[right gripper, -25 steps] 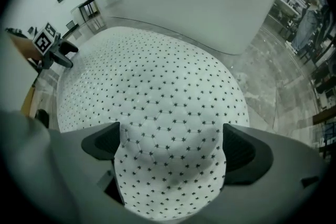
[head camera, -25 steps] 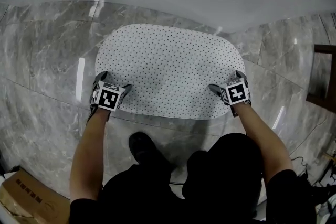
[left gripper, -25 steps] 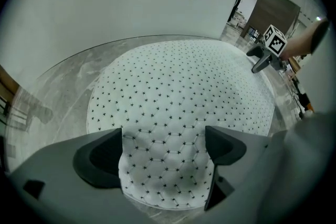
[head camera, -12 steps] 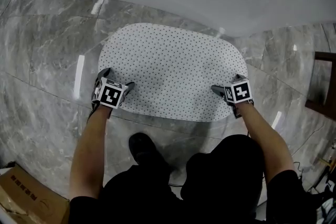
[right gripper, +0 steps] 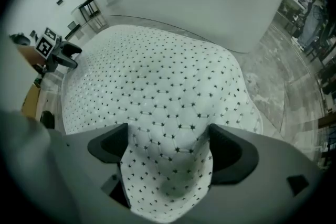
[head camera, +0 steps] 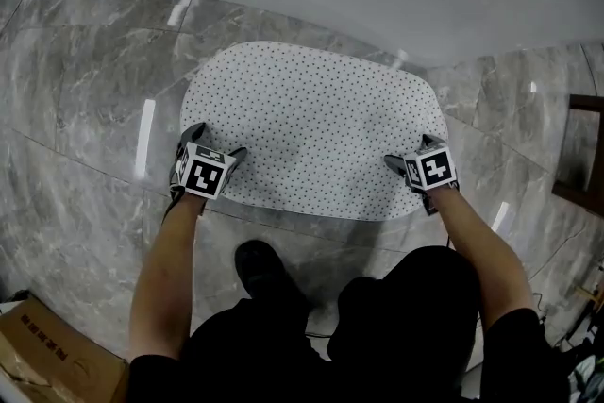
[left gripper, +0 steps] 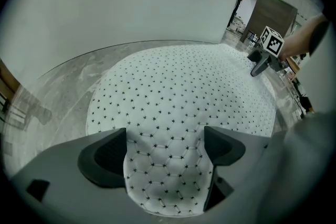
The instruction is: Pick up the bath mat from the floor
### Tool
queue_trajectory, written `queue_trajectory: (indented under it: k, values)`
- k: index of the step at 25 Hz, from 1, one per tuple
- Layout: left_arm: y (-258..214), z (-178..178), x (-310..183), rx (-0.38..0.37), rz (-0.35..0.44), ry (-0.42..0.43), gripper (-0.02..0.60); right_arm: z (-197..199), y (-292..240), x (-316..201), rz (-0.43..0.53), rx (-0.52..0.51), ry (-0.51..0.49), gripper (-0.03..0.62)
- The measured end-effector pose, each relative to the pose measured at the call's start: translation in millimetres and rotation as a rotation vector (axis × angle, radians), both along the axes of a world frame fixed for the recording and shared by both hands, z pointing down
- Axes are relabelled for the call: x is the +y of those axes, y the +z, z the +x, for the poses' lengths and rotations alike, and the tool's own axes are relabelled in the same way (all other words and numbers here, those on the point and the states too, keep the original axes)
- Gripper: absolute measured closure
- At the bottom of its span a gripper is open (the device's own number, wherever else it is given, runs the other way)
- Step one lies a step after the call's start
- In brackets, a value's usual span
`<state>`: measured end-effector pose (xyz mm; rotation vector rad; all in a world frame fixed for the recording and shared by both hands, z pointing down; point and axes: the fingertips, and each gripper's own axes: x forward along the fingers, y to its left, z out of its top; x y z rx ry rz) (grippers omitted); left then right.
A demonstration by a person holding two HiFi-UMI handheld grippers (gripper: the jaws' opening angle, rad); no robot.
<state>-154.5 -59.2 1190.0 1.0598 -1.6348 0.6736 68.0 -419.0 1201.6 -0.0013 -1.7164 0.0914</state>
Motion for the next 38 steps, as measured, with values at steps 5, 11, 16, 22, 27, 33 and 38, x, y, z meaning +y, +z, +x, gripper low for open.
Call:
queue_trajectory:
  k: [5,11,16,22,27,33,38]
  values:
    - [-0.3,1.7,-1.5,0.003,0.0,0.001,0.115,-8.9,-4.2,27.2,-0.023,-0.032,-0.123,0.265]
    - [-1.7,3.0,-2.9,-0.005,0.005,0.003,0.13,-14.6,-6.9,38.7,-0.07,-0.049,-0.126,0.374]
    - [-2.0,7.4,-4.4,-0.001,0.005,0.024,0.164,-13.1,-7.0,42.0,-0.086,-0.048,-0.133,0.402]
    - [-6.9,24.0,-17.3,-0.006,0.017,0.113,0.334,-14.3,-7.4,42.4,-0.089,-0.044,-0.134,0.402]
    - [-8.2,26.9,-20.9,0.038,0.03,0.117,0.406,-14.0,-8.1,42.1,-0.085,-0.048,-0.136,0.402]
    - [-5.7,42.2,-29.2,0.016,-0.003,0.158,0.545,-13.5,-7.9,42.6,-0.086,-0.069,-0.161,0.417]
    - [-7.4,41.3,-26.5,0.043,0.016,0.116,0.545,-14.4,-16.2,44.6,-0.09,-0.103,-0.2,0.546]
